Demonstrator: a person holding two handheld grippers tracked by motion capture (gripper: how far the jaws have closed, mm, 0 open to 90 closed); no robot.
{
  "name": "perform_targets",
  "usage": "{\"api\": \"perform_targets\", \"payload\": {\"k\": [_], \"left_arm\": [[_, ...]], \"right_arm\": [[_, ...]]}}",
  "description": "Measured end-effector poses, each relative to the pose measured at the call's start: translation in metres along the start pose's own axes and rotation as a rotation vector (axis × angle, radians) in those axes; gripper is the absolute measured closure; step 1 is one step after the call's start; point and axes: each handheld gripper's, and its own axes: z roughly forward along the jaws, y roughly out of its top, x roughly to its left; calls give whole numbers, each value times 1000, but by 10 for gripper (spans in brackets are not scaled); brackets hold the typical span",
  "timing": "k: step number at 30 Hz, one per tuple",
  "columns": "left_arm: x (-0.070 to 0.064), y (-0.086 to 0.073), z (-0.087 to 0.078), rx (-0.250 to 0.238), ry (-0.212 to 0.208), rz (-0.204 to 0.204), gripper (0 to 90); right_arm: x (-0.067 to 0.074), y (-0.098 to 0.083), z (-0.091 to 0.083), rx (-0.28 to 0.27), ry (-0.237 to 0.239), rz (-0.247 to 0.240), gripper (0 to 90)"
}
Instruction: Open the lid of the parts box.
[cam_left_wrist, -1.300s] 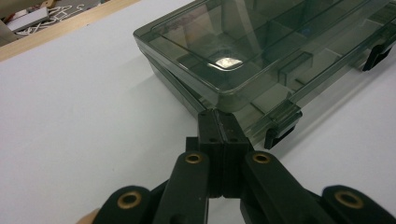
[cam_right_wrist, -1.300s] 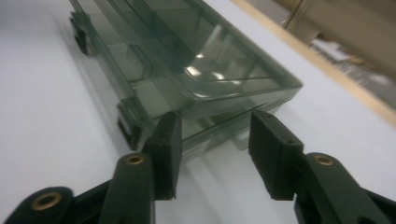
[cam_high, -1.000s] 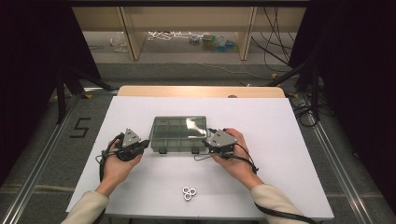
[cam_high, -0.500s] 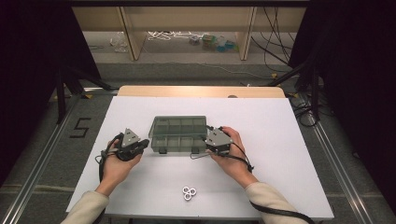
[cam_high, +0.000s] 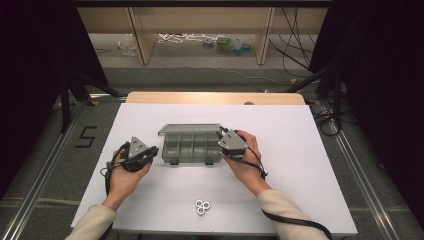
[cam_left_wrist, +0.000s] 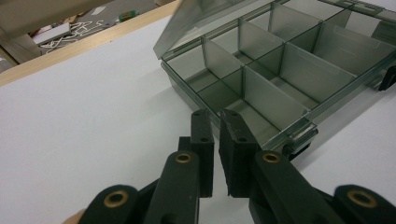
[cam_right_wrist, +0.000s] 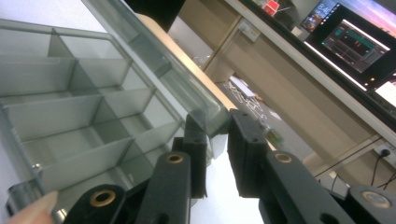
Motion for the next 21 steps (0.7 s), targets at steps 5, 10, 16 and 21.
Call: {"api": "perform_targets", "payload": {"k": [5,10,16,21], "left_arm": [[0,0,0,-7,6,0,824],[1,2,-1,-21,17,-6,798],[2,13,4,-78,57,-56,725],[-1,18,10,-98,95,-71,649]], "right_arm": [[-3,2,1,3,-23,17,820],[-4,3,2,1,-29,32,826],[-5,4,3,3,-32,36,827],[-5,5,3,5,-29,53,827]]}}
